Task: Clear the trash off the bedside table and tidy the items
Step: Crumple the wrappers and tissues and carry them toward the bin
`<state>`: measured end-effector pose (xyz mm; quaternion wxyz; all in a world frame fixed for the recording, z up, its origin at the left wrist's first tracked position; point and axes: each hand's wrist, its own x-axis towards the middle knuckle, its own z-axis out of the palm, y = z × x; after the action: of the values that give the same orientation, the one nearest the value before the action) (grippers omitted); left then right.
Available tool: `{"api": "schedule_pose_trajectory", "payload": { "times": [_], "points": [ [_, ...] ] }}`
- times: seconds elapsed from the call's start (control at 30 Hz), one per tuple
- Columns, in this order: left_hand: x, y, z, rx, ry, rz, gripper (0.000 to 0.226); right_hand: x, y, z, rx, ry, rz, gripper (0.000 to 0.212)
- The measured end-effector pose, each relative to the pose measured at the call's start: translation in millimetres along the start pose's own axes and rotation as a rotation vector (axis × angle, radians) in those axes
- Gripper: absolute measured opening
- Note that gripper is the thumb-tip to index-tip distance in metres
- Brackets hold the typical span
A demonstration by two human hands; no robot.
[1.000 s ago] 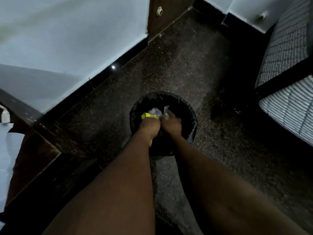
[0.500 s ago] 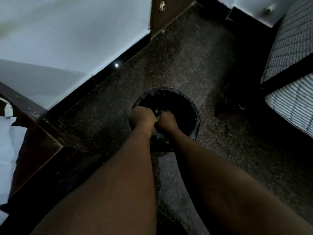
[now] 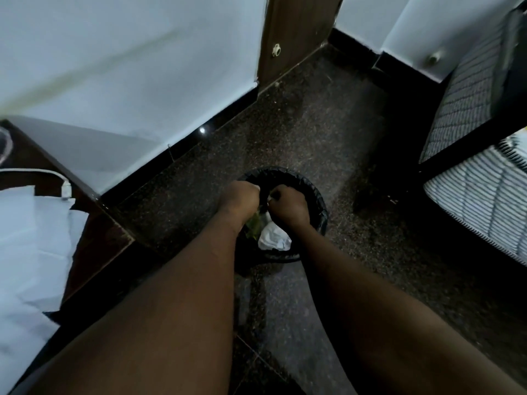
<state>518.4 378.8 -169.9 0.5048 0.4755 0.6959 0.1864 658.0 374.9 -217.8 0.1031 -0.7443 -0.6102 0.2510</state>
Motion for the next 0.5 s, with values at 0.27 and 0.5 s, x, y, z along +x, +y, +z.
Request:
{"api": "schedule_pose_trajectory", "payload": {
  "times": [0.27,0.5],
  "points": [
    [-85.5,33.1,-48.4,0.267,0.148,0.238,0.036,-64.7,-47.7,-52.0,0.076,0.094,-0.103,0.014],
    [-172.9,34.5,-132.7,0.157,0.510,0.327,0.031,-129.2,-145.1,-98.6,0.249,0.205,-0.339,0.013]
  ]
}}
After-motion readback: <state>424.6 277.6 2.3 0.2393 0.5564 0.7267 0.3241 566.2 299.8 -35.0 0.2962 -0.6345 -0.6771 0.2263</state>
